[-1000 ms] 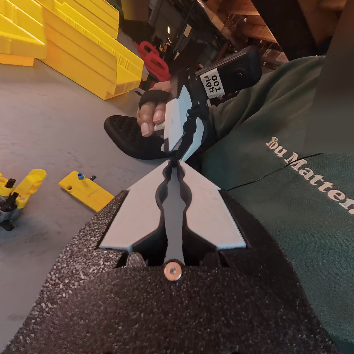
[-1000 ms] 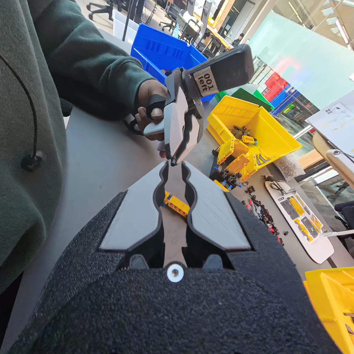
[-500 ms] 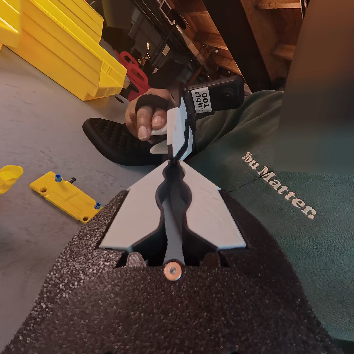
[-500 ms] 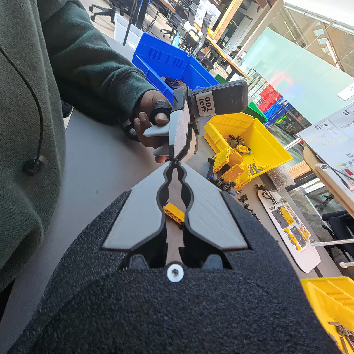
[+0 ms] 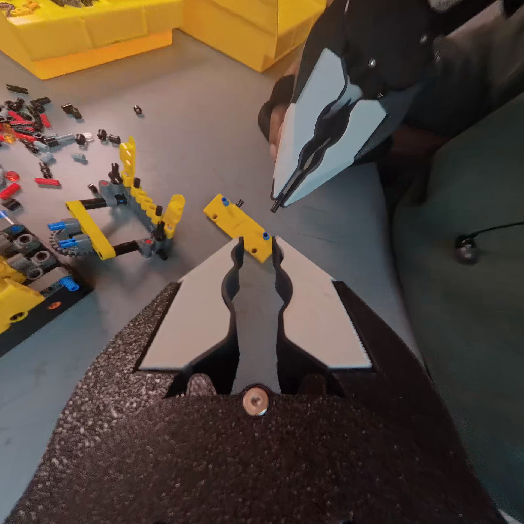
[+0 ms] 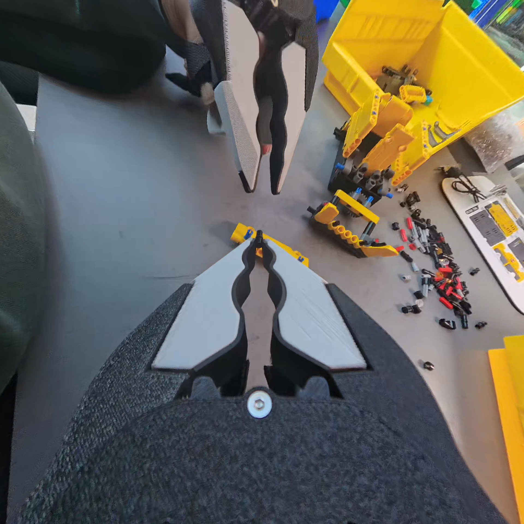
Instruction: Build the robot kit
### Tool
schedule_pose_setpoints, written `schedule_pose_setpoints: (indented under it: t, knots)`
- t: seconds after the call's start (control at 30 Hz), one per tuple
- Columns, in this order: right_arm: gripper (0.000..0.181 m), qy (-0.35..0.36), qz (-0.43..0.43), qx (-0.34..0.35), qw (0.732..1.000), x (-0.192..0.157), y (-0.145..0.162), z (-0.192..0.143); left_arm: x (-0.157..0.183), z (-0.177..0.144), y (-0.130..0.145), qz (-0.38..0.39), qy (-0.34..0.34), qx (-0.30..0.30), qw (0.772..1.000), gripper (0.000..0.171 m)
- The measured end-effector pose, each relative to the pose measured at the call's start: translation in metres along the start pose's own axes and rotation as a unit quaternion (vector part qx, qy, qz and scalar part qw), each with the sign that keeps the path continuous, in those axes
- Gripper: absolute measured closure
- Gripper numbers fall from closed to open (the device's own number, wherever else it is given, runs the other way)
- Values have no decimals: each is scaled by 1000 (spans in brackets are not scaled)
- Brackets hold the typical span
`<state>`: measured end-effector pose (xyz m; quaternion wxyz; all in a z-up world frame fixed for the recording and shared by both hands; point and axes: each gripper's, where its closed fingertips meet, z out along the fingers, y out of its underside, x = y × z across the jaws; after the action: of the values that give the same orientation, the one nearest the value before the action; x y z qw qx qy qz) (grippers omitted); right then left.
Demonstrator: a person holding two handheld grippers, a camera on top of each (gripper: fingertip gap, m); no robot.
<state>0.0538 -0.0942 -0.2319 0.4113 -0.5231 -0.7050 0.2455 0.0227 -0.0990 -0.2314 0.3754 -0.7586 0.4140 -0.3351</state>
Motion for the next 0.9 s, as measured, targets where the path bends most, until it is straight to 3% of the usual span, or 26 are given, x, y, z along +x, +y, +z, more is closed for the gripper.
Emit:
schedule_pose_setpoints:
  t: [0.17,0.33,0.5,0.9]
  knots:
    - [178,6,-21,-41,999,-3,12,9,-1,18,23,74,-44,-74,994,138]
    - [178,7,-34,-65,997,-6,20,11,3,27,20,132,-67,-76,986,135]
    - [178,12,-41,-76,996,-6,23,14,0,34,29,146,-84,-111,979,138]
    - [178,28,-44,-70,996,-3,21,14,-3,37,26,129,-109,-110,980,144]
